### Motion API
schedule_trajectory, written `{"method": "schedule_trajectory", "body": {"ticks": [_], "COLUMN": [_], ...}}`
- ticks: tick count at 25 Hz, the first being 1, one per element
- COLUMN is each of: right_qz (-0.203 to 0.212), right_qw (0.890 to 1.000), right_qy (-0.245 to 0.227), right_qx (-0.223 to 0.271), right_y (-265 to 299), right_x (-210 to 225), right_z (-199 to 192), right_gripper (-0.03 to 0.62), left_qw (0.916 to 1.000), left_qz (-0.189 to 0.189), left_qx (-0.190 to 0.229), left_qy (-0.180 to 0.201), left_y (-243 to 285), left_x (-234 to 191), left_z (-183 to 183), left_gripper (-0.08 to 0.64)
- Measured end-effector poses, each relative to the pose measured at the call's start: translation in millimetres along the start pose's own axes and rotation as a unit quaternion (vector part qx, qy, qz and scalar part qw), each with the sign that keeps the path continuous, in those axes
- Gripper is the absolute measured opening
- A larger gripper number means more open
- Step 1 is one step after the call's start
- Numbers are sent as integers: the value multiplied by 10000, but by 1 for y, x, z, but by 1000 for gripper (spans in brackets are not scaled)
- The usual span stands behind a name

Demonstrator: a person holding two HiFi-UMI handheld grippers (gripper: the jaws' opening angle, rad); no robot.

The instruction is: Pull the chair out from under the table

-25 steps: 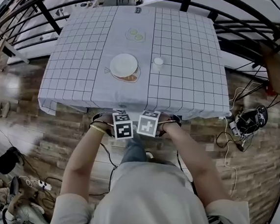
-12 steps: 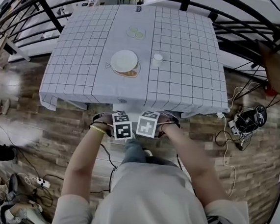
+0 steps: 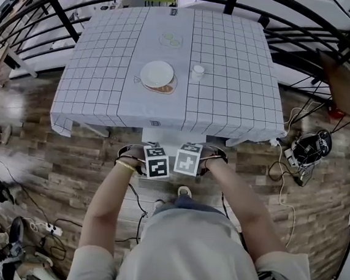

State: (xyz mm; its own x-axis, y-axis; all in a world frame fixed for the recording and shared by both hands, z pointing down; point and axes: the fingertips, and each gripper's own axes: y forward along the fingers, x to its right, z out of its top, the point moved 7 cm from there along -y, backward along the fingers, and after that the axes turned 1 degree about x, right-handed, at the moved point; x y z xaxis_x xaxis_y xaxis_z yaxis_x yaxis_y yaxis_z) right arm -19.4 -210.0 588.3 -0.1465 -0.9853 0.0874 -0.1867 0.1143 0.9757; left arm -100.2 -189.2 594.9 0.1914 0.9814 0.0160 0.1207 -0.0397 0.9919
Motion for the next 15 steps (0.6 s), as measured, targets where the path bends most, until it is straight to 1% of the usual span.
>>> {"method": "schedule_trajectory", "body": {"ticks": [3,10,15], "right_qz": [-9,73,72], "right_qw": [10000,9999,9998], "right_qy": [12,104,144], "right_qx": [-40,-75,-74], "right_y": [1,2,3], "right_x": [-8,-33,-50], "right_z": [0,0,0], "right_gripper": [81,81,81], "left_qw": [10000,9999,9998], "left_qz": [6,-145,-170], "left_qx": [6,16,13], "left_qy": [36,80,109], "left_y": [0,-1,-2], "left_x": [8,30,46], "left_z": [0,0,-2], "left_gripper": [78,80,80]}}
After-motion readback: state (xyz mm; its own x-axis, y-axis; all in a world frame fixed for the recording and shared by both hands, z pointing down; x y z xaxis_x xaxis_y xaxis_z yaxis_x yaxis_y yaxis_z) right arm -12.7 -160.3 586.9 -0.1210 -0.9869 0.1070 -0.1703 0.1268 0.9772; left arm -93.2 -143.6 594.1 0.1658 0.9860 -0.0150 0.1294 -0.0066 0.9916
